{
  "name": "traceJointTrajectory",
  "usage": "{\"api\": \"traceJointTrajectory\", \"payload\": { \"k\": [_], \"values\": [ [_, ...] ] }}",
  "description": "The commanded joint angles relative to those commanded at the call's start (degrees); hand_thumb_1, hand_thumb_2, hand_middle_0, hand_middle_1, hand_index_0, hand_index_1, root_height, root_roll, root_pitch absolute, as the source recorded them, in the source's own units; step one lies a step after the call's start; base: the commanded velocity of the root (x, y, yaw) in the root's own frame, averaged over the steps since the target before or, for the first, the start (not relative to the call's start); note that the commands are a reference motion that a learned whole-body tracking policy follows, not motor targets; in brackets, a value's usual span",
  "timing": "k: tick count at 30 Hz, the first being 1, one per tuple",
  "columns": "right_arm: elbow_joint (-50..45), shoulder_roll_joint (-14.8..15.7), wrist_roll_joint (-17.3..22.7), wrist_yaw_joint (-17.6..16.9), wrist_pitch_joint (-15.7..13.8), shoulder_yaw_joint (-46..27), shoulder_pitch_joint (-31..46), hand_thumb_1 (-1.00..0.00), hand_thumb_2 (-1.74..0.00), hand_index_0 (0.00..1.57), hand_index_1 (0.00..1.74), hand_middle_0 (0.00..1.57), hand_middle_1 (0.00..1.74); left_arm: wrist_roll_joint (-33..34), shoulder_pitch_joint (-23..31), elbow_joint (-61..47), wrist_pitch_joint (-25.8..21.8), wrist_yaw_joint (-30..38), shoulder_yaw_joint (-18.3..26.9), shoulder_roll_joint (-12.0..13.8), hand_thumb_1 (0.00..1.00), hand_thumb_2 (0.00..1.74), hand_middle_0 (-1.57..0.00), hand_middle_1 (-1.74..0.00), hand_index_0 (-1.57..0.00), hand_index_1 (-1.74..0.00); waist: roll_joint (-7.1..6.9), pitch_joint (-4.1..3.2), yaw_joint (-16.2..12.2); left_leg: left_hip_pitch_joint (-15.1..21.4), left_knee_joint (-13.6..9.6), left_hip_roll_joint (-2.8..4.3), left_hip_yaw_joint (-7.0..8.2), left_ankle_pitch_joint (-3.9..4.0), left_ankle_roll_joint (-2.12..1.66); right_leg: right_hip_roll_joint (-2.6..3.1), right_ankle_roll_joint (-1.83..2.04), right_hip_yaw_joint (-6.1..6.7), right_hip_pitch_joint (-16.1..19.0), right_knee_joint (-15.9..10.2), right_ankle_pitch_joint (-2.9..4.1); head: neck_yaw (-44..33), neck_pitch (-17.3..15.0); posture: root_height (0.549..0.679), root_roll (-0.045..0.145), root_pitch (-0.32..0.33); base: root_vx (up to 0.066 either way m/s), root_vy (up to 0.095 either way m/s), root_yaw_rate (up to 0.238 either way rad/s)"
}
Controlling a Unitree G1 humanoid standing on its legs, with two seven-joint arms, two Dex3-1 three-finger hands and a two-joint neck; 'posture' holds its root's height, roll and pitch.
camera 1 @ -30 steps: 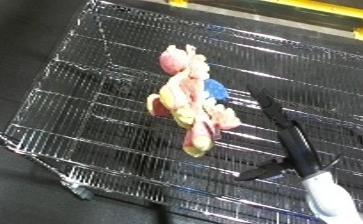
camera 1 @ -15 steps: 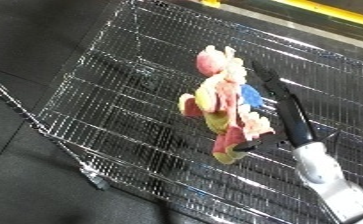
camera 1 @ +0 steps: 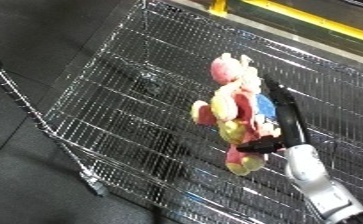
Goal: Pick up the object and place it into the box
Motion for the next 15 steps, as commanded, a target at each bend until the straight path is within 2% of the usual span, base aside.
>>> {"api": "traceJointTrajectory", "payload": {
  "k": [7, 13, 15],
  "values": [
    [9.89, 3.33, -1.36, 2.30, 1.15, 2.42, -1.77, 0.00, 0.00, 0.00, 0.00, 0.00, 0.00, 0.59, 0.39, -1.08, 0.10, 0.27, -0.91, -0.36, 1.00, 1.74, -1.57, -1.74, -1.57, -1.74, 0.95, 0.00, 0.62, -1.07, 0.55, -0.22, -0.23, 0.09, -0.19, 0.04, -0.20, -0.07, -0.86, 0.60, 0.05, 2.23, 0.90, 0.615, -0.021, -0.014, 0.011, 0.014, 0.023],
    [13.71, 4.20, -1.34, 4.21, 1.95, 3.10, -1.47, 0.00, 0.00, 0.00, 0.00, 0.00, 0.00, 0.79, 1.28, -2.52, 0.14, 0.38, -1.08, -0.71, 1.00, 1.74, -1.57, -1.74, -1.57, -1.74, 1.90, 0.00, 1.14, -2.05, 1.29, -0.45, -0.52, 0.09, -0.33, -0.23, -0.24, -0.24, -1.59, 1.59, -0.24, 4.19, 1.10, 0.613, -0.021, -0.010, 0.018, 0.010, 0.046],
    [14.27, 4.32, -0.65, 4.88, 2.11, 2.81, -0.96, -0.10, -0.17, 0.16, 0.17, 0.16, 0.17, 0.83, 1.59, -2.91, 0.23, 0.31, -1.06, -0.81, 1.00, 1.74, -1.57, -1.74, -1.57, -1.74, 2.19, 0.00, 1.27, -2.21, 1.33, -0.51, -0.56, 0.11, -0.39, -0.35, -0.20, -0.35, -1.64, 1.81, -0.43, 4.76, 1.22, 0.613, -0.021, -0.009, 0.026, 0.010, 0.065]
  ]
}}
